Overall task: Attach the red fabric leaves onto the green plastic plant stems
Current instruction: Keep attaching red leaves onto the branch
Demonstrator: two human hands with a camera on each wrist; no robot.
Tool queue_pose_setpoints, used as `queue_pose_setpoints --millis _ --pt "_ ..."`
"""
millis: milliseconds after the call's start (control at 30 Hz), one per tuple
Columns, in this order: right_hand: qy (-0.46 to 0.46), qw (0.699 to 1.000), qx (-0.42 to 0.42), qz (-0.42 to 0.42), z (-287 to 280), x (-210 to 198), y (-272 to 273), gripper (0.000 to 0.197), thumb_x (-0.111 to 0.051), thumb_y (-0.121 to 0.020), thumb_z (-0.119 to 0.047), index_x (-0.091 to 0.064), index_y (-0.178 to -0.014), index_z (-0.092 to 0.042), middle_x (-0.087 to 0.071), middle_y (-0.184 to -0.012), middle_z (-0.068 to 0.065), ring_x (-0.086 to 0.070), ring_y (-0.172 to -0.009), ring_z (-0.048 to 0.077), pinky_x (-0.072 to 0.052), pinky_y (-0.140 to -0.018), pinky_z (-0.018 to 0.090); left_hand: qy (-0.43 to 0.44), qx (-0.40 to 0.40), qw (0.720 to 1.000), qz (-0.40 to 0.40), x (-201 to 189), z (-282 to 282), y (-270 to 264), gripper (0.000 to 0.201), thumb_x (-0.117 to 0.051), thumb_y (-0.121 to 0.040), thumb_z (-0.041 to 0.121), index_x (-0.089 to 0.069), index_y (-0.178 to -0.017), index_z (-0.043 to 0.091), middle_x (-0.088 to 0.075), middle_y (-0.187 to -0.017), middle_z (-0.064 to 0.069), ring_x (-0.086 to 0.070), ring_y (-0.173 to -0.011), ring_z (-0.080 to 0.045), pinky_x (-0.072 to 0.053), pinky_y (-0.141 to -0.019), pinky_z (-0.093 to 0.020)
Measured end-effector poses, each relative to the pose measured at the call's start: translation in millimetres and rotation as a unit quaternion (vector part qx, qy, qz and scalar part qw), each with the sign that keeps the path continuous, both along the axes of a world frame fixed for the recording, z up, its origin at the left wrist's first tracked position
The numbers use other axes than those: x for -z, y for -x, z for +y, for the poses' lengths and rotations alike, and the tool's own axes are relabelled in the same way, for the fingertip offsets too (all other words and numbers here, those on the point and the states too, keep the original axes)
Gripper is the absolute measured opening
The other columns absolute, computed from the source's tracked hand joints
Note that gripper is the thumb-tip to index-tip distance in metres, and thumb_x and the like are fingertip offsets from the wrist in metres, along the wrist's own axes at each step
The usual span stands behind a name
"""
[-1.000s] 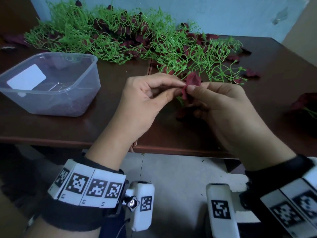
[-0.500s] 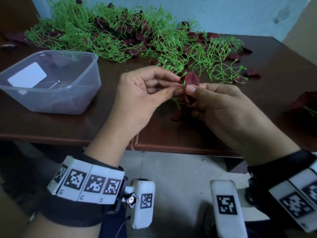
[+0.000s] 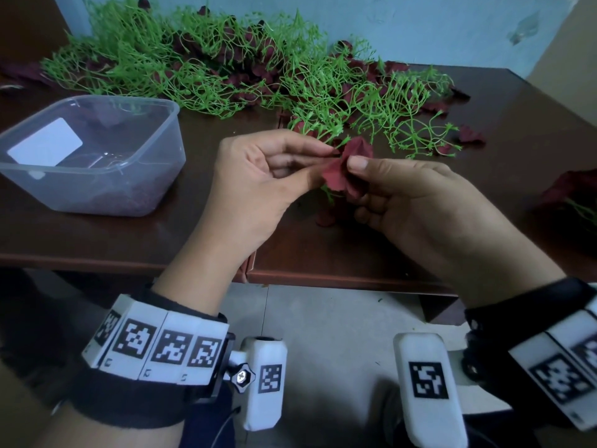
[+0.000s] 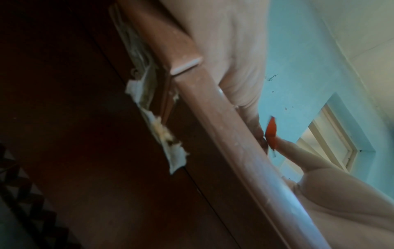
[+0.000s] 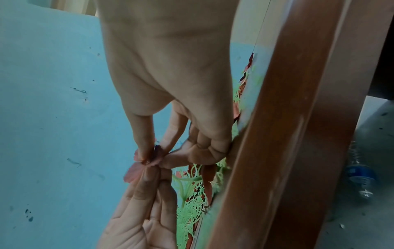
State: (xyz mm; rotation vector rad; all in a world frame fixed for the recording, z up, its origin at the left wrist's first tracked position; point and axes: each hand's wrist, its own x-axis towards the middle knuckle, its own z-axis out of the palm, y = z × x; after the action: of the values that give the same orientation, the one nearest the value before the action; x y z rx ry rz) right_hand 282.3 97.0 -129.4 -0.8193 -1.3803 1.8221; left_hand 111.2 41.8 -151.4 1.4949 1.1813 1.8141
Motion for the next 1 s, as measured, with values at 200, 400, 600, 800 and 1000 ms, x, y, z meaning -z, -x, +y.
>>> queue_pose_setpoints --millis 200,400,600,800,1000 --pt "0.011 1.0 -0.003 0.0 -0.1 -0.3 0.6 0.024 -0.072 -0.071 -0.023 -0.072 -0.086 -0.004 -0.065 -0.074 0.006 -0.056 -0.066 0.014 -0.043 -0.067 0.024 0.006 0.009 1.0 -0.008 -0.9 0.5 -0.3 0.025 -0.08 -0.077 -0.004 -0.073 -0.097 0.008 -0.079 -0.084 0.005 -0.075 -0.083 -0.007 -0.056 -0.079 -0.018" --pt "0.029 0.999 0.007 0.011 -0.9 0.3 1.5 0.026 -0.071 -0.071 -0.022 -0.071 -0.088 -0.003 -0.066 -0.074 0.005 -0.057 -0.066 0.012 -0.042 -0.066 0.024 0.004 -0.002 1.0 0.003 -2.1 0.4 0.2 0.024 -0.08 -0.079 -0.004 -0.072 -0.098 0.008 -0.079 -0.084 0.007 -0.075 -0.084 -0.004 -0.056 -0.078 -0.016" --pt "0.01 0.999 0.034 0.002 -1.6 0.3 2.6 0.016 -0.067 -0.08 -0.019 -0.07 -0.089 -0.007 -0.072 -0.07 0.004 -0.067 -0.063 0.009 -0.044 -0.061 0.021 0.012 -0.019 0.999 0.024 0.6 2.7 1.4 0.022 -0.075 -0.087 -0.003 -0.072 -0.1 0.014 -0.076 -0.093 0.004 -0.073 -0.092 -0.007 -0.055 -0.083 -0.018" --pt "-0.055 0.996 0.055 -0.047 -3.0 1.8 5.4 0.023 -0.071 -0.081 -0.024 -0.073 -0.091 -0.004 -0.071 -0.067 0.008 -0.063 -0.061 0.014 -0.042 -0.064 0.026 0.031 0.029 0.999 0.029 2.7 3.2 -1.1 0.025 -0.073 -0.088 -0.004 -0.068 -0.106 0.012 -0.075 -0.099 -0.001 -0.072 -0.095 -0.011 -0.055 -0.088 -0.022" --pt "-0.073 0.996 0.028 -0.053 -4.0 4.4 6.6 0.015 -0.064 -0.093 -0.018 -0.072 -0.085 -0.007 -0.068 -0.07 0.009 -0.06 -0.068 0.018 -0.042 -0.068 0.03 0.041 0.047 0.998 0.023 2.9 2.3 -0.9 0.024 -0.073 -0.087 -0.002 -0.065 -0.104 0.013 -0.073 -0.096 0.001 -0.07 -0.093 -0.01 -0.055 -0.088 -0.023"
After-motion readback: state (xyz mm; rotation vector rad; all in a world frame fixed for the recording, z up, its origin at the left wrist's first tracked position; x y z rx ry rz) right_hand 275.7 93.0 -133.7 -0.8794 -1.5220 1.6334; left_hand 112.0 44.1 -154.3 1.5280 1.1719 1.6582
